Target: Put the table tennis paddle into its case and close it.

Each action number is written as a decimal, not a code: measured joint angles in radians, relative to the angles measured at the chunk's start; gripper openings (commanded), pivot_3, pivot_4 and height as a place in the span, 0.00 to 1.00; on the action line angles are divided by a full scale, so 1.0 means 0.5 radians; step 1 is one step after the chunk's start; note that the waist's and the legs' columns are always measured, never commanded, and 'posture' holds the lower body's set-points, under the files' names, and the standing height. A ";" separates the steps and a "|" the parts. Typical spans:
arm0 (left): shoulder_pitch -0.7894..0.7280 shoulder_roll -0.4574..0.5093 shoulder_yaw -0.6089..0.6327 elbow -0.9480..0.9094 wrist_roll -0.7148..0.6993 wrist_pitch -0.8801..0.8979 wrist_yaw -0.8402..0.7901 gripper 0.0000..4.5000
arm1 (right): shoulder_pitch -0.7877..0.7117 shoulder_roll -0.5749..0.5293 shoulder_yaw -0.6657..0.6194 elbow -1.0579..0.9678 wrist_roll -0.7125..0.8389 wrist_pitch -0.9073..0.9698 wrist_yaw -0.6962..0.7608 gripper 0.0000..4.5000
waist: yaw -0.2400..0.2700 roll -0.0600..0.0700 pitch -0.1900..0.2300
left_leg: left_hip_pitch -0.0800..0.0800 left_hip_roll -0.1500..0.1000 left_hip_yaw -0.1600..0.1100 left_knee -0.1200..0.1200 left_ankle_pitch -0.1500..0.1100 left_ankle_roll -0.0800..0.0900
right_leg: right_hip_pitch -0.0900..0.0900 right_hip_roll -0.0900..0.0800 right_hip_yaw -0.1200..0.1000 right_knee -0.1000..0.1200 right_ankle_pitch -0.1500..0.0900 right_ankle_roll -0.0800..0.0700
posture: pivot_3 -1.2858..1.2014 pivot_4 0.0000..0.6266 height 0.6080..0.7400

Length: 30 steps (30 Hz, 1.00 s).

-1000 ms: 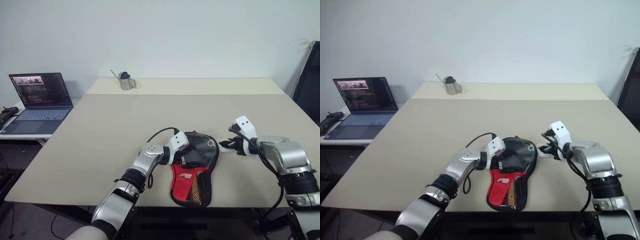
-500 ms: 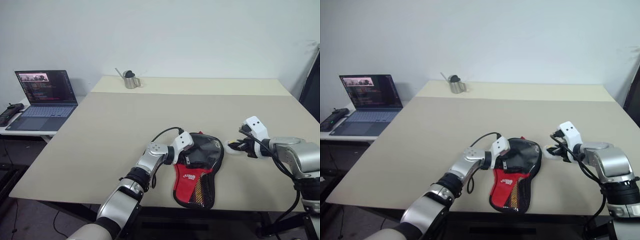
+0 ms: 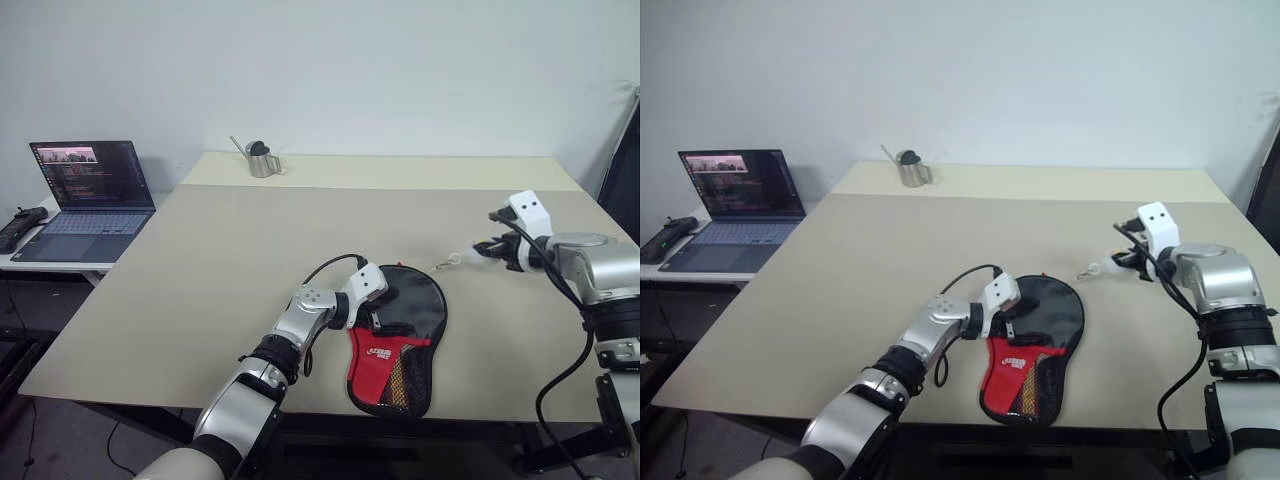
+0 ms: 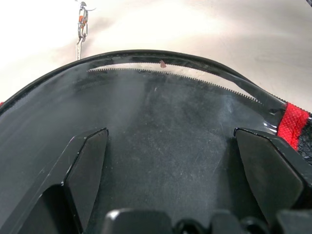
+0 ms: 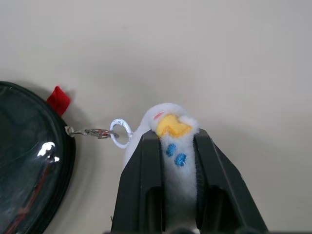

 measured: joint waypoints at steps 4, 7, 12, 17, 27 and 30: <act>-0.004 -0.015 0.000 0.005 0.011 0.001 0.009 1.00 | 0.129 -0.090 -0.003 -0.182 0.030 0.080 0.077 0.07 | 0.003 0.000 0.000 | 0.000 -0.001 -0.005 0.001 0.000 0.000 | 0.004 -0.002 -0.007 -0.002 0.000 0.001 | 0.52 0.24 1.00; -0.015 -0.031 0.000 0.024 0.019 0.001 0.011 1.00 | 0.291 -0.197 -0.025 -0.353 0.080 0.190 0.139 0.07 | 0.005 0.000 0.000 | -0.001 -0.005 -0.011 0.001 0.000 0.001 | 0.007 -0.007 -0.015 -0.002 -0.002 0.003 | 0.52 0.24 1.00; -0.042 -0.067 0.000 0.067 0.033 -0.001 0.024 1.00 | 0.602 -0.360 -0.205 -0.750 0.247 0.444 0.200 0.07 | 0.017 0.000 0.000 | -0.004 -0.009 -0.015 0.001 0.001 0.002 | 0.011 -0.015 -0.022 -0.003 -0.005 0.008 | 0.52 0.24 1.00; -0.071 -0.092 0.000 0.115 0.039 -0.008 0.040 1.00 | 0.912 -0.428 -0.386 -1.198 0.486 0.700 0.270 0.07 | 0.023 -0.001 0.001 | -0.004 -0.010 -0.016 0.002 0.001 0.006 | 0.013 -0.020 -0.024 -0.003 -0.012 0.019 | 0.52 0.24 1.00; -0.100 -0.146 0.000 0.179 0.078 -0.057 0.053 1.00 | 1.372 -0.537 -0.651 -1.752 0.909 0.905 0.417 0.07 | 0.042 -0.004 0.002 | -0.003 -0.011 -0.015 0.002 -0.001 0.008 | 0.015 -0.020 -0.025 -0.005 -0.013 0.022 | 0.52 0.24 1.00; -0.103 -0.159 0.000 0.188 0.084 -0.070 0.054 1.00 | 1.533 -0.564 -0.722 -1.819 0.979 0.887 0.463 0.07 | 0.053 -0.006 0.004 | -0.003 -0.012 -0.015 0.001 -0.001 0.009 | 0.015 -0.020 -0.025 -0.005 -0.013 0.022 | 0.52 0.24 1.00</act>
